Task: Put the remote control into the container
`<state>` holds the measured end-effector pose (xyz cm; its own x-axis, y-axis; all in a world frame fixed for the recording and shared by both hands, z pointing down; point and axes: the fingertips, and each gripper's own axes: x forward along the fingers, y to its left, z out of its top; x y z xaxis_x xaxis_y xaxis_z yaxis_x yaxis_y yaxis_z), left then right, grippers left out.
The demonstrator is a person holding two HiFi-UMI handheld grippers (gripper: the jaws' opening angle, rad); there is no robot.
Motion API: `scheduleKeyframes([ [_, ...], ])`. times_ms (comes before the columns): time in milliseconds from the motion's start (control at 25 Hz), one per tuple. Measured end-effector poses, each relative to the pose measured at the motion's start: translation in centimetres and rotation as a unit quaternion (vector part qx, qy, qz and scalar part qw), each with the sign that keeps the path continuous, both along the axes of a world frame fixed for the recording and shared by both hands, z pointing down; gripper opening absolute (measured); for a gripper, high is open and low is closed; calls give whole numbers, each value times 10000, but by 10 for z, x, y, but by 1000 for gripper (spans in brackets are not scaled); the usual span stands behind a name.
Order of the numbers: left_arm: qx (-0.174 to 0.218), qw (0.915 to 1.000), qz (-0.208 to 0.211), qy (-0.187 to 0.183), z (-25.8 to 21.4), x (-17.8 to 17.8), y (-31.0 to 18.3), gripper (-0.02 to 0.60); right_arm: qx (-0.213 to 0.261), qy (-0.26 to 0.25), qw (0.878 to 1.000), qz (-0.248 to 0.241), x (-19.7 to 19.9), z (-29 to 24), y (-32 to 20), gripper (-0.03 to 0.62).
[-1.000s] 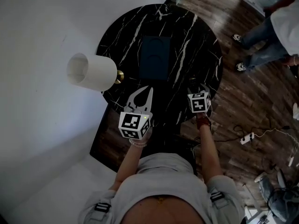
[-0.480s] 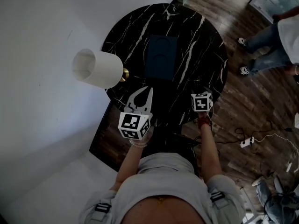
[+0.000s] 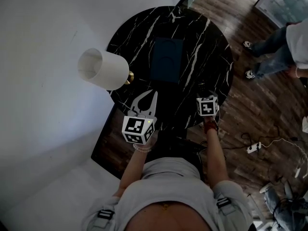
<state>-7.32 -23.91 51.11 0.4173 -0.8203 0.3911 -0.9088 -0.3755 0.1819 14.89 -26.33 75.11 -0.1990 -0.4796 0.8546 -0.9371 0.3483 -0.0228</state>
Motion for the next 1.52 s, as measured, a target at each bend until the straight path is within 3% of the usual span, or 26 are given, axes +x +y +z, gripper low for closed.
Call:
scheduleKeyframes([
  [880, 264, 9990, 317, 188, -22, 18, 33, 8, 772, -872, 9925, -368, -57, -131, 42, 222],
  [1520, 519, 9982, 123, 270, -40, -6, 54, 8, 1061, -1036, 9842, -965, -115, -178, 67, 222],
])
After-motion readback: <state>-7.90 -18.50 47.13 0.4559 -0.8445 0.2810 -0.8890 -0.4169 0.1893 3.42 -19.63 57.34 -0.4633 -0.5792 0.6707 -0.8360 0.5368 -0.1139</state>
